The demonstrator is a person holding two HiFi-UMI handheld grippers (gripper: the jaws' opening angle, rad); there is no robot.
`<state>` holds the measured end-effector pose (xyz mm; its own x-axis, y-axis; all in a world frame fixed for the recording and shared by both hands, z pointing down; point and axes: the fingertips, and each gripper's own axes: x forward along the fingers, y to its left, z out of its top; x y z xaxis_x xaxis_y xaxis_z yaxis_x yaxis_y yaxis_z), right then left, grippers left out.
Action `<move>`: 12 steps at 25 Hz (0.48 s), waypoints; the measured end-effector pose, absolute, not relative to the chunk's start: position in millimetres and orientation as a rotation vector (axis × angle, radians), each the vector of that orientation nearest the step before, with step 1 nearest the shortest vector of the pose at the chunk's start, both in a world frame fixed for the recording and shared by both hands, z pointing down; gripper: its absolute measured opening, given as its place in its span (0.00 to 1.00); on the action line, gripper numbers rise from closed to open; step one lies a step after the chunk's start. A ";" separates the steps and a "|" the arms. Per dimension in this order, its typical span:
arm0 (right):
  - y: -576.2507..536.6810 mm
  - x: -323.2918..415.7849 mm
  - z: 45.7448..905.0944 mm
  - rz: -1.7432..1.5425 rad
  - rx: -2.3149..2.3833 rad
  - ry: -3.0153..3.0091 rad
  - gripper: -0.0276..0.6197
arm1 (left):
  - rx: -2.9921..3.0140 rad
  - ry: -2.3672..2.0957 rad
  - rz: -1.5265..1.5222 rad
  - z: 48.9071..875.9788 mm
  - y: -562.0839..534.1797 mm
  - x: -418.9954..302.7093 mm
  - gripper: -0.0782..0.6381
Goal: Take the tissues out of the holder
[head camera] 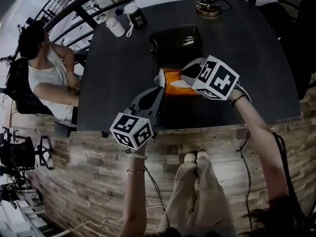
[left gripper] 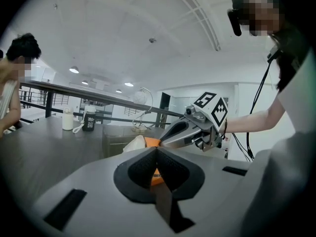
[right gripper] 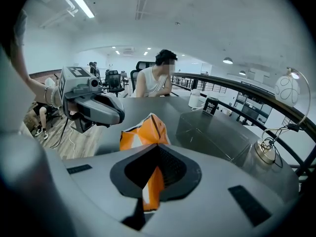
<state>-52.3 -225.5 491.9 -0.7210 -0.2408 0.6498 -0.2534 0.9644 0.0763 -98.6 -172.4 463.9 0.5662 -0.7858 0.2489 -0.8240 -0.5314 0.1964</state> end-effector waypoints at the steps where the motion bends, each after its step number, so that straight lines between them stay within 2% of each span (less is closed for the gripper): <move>1: -225.8 -53.6 493.1 0.020 0.342 -2.400 0.07 | 2.508 -1.328 0.189 465.9 -171.9 -98.9 0.12; 12: -222.9 -68.6 515.7 -0.015 0.336 -2.326 0.07 | 2.472 -1.362 0.203 476.3 -163.0 -106.2 0.12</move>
<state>-68.6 -222.9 515.7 -0.6681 -0.2456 0.7024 -0.2364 0.9651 0.1126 -106.2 -163.0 476.3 0.5381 -0.7985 0.2698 -0.8425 -0.4999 0.2008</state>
